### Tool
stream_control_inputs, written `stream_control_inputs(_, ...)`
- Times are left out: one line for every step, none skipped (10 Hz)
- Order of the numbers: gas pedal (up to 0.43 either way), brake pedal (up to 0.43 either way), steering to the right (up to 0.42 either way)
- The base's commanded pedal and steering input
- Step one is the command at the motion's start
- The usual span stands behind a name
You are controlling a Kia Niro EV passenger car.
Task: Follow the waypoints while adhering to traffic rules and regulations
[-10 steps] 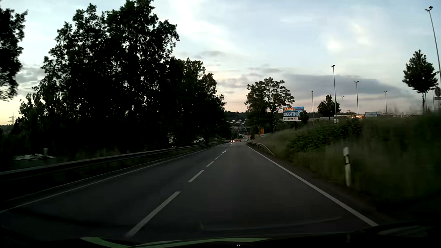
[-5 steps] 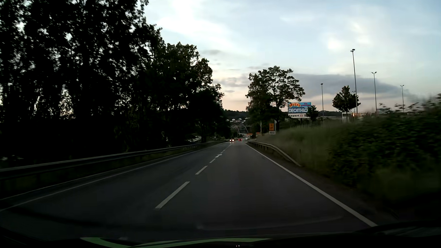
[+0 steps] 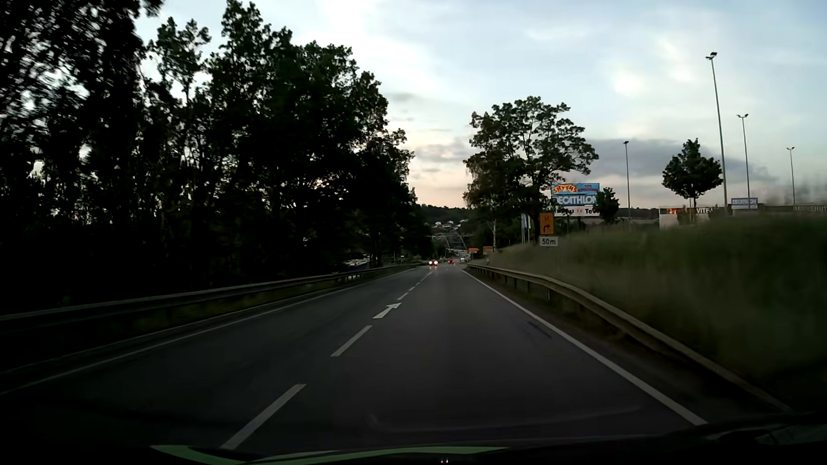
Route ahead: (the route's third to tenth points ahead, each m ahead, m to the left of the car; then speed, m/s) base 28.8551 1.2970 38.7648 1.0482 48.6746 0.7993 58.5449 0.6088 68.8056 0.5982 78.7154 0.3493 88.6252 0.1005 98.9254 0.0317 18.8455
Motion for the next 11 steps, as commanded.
stream_control_inputs(0.000, 0.287, 0.000)
stream_control_inputs(0.000, 0.293, 0.000)
stream_control_inputs(0.000, 0.293, 0.000)
stream_control_inputs(0.000, 0.280, 0.000)
stream_control_inputs(0.000, 0.280, 0.000)
stream_control_inputs(0.000, 0.280, 0.001)
stream_control_inputs(0.000, 0.280, 0.002)
stream_control_inputs(0.000, 0.287, 0.002)
stream_control_inputs(0.000, 0.287, 0.002)
stream_control_inputs(0.000, 0.287, 0.002)
stream_control_inputs(0.000, 0.287, 0.002)
